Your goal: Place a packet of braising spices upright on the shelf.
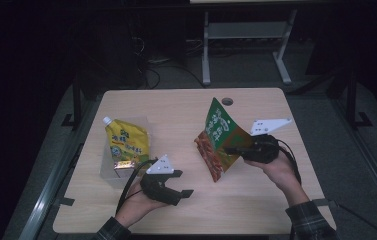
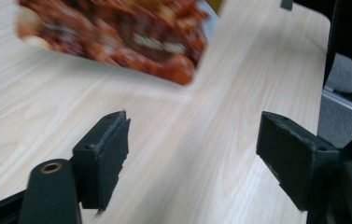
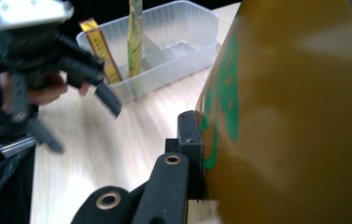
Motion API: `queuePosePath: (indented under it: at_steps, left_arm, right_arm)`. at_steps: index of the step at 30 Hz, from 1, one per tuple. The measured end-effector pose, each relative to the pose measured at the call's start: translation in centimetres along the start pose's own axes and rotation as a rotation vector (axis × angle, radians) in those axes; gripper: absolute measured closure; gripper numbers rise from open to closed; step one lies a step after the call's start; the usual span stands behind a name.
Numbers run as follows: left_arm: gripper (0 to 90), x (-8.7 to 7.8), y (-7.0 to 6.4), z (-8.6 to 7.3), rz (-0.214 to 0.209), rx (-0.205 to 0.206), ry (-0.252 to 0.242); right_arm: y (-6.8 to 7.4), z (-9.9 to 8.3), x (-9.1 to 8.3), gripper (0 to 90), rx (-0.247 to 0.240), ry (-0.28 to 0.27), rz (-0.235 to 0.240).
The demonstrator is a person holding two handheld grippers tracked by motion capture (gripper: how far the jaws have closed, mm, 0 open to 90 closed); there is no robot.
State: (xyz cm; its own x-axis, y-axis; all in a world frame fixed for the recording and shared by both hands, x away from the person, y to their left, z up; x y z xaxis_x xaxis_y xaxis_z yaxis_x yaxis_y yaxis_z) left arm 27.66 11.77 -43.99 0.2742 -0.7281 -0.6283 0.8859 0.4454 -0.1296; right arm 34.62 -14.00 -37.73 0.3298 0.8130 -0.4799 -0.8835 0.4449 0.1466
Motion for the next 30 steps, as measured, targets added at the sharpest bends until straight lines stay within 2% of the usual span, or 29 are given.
queuePosePath:
  at_steps: [5, 7, 9, 15, 16, 21, 24, 25, 28, 29, 30]
  left_arm:
    - [18.2, -0.1, -0.2, -1.0, 0.010, 0.029, 0.015]
    - [16.8, 0.0, -0.3, -1.3, 0.009, 0.028, 0.012]
    - [15.9, 0.1, -0.3, -1.7, 0.005, 0.039, 0.036]
    - [15.0, 1.1, -0.8, -1.9, -0.010, 0.055, 0.054]
    - [15.0, 1.2, -0.9, -2.0, -0.013, 0.056, 0.056]
    - [15.0, 1.3, -1.0, -2.2, -0.020, 0.049, 0.051]
    - [15.0, 1.2, -1.0, -2.2, -0.019, 0.049, 0.047]
    - [15.0, 1.1, -0.9, -2.1, -0.018, 0.049, 0.045]
    - [15.0, 1.0, -0.7, -2.1, -0.015, 0.061, 0.050]
    - [15.0, 0.9, -0.6, -2.1, -0.014, 0.055, 0.043]
    - [15.0, 0.9, -0.6, -2.1, -0.014, 0.053, 0.045]
  right_arm:
    - [-0.4, 2.6, 1.7, 89.9, -0.036, 0.012, 0.001]
    - [-0.5, 3.8, 2.4, 89.9, -0.044, 0.016, 0.006]
    - [-0.5, 4.9, 3.1, 89.9, -0.059, 0.021, 0.012]
    - [-0.3, 8.4, 5.5, 89.9, -0.122, 0.030, 0.046]
    - [-0.4, 9.0, 6.1, 89.9, -0.153, 0.035, 0.046]
    - [0.0, 11.7, 8.8, 89.9, -0.179, 0.043, 0.066]
    - [0.1, 12.5, 9.8, 89.9, -0.192, 0.040, 0.077]
    - [0.3, 13.4, 10.9, 89.9, -0.195, 0.045, 0.080]
    - [0.4, 14.4, 12.5, 89.9, -0.209, 0.048, 0.091]
    - [0.4, 14.4, 12.5, 89.9, -0.209, 0.048, 0.091]
    - [0.5, 15.1, 13.5, 89.9, -0.214, 0.050, 0.099]
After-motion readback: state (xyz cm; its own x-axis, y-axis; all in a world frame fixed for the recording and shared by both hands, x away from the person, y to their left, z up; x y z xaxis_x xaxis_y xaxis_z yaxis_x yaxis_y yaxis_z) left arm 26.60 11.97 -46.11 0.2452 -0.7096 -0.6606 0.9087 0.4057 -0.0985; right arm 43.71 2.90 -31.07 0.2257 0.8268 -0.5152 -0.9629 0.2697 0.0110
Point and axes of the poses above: each handheld gripper's, and its own axes: x roughly forward along the jaws, z roughly out of its top, y roughly to its left, the point moved 4 cm from there along x, roughly forward along the jaws
